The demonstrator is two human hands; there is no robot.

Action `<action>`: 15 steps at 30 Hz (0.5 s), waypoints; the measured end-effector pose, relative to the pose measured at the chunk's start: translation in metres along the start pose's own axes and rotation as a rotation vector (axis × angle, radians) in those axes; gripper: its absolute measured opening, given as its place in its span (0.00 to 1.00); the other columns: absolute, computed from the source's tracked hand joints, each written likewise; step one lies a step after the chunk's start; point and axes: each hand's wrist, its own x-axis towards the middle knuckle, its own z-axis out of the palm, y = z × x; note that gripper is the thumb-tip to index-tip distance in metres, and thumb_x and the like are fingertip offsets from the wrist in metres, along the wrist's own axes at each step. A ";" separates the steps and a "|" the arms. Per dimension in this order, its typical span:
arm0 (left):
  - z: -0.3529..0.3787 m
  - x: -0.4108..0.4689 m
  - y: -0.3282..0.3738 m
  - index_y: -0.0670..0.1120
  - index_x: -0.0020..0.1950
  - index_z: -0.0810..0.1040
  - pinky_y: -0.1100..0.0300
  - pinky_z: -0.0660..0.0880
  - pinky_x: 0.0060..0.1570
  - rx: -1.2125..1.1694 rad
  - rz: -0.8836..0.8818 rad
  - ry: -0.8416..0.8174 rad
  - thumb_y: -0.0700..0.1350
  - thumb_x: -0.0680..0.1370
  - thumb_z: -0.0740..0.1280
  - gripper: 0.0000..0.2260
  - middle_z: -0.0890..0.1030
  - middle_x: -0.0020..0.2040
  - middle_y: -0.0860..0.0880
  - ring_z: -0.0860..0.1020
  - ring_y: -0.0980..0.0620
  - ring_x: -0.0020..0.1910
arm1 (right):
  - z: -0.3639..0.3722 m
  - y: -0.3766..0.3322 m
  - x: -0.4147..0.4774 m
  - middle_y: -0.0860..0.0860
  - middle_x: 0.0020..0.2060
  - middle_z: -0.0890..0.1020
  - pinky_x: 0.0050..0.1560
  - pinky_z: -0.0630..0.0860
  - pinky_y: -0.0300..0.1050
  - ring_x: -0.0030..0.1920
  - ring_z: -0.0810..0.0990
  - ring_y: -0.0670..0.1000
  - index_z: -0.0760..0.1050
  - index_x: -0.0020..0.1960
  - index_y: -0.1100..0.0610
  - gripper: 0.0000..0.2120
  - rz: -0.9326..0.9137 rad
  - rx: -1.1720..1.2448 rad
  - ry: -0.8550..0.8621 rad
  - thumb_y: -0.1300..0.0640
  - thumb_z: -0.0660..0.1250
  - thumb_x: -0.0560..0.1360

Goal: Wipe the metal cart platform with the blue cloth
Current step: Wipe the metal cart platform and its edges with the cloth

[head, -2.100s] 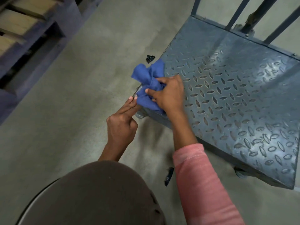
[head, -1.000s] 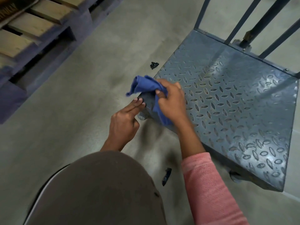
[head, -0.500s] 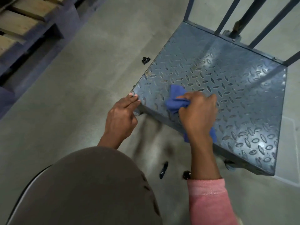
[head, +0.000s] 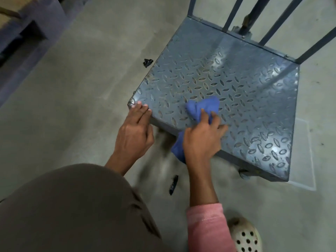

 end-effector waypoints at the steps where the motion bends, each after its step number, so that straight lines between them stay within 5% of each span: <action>1: 0.005 0.002 0.007 0.33 0.67 0.79 0.40 0.69 0.74 -0.002 0.030 -0.030 0.39 0.81 0.60 0.18 0.79 0.69 0.35 0.73 0.37 0.74 | -0.003 0.001 0.006 0.51 0.75 0.65 0.48 0.73 0.51 0.67 0.64 0.60 0.68 0.75 0.49 0.30 0.063 0.024 0.035 0.59 0.65 0.73; 4: 0.016 0.017 0.023 0.33 0.75 0.71 0.38 0.60 0.78 -0.017 0.050 -0.169 0.45 0.85 0.56 0.23 0.71 0.76 0.34 0.64 0.36 0.80 | 0.002 -0.026 0.021 0.53 0.73 0.67 0.48 0.69 0.47 0.66 0.65 0.57 0.69 0.74 0.50 0.28 -0.126 0.099 0.128 0.59 0.66 0.75; 8: 0.020 0.026 0.014 0.35 0.79 0.66 0.40 0.56 0.80 0.043 0.053 -0.254 0.49 0.84 0.52 0.27 0.66 0.79 0.35 0.60 0.38 0.82 | 0.029 -0.048 0.027 0.48 0.76 0.65 0.65 0.65 0.53 0.68 0.63 0.56 0.68 0.74 0.45 0.28 -0.377 0.066 -0.118 0.54 0.65 0.75; 11: 0.015 0.017 0.007 0.37 0.79 0.67 0.43 0.56 0.81 0.052 0.049 -0.203 0.47 0.87 0.53 0.23 0.67 0.80 0.38 0.60 0.42 0.82 | 0.030 -0.021 0.028 0.45 0.75 0.67 0.61 0.66 0.54 0.66 0.65 0.57 0.71 0.72 0.43 0.32 -0.322 0.036 -0.066 0.59 0.68 0.69; 15: 0.007 0.001 0.001 0.38 0.81 0.65 0.44 0.56 0.82 0.051 0.016 -0.133 0.46 0.87 0.55 0.23 0.64 0.81 0.41 0.57 0.45 0.83 | 0.020 -0.001 0.027 0.54 0.68 0.75 0.59 0.67 0.47 0.59 0.69 0.62 0.76 0.69 0.52 0.28 -0.092 0.254 0.262 0.66 0.67 0.70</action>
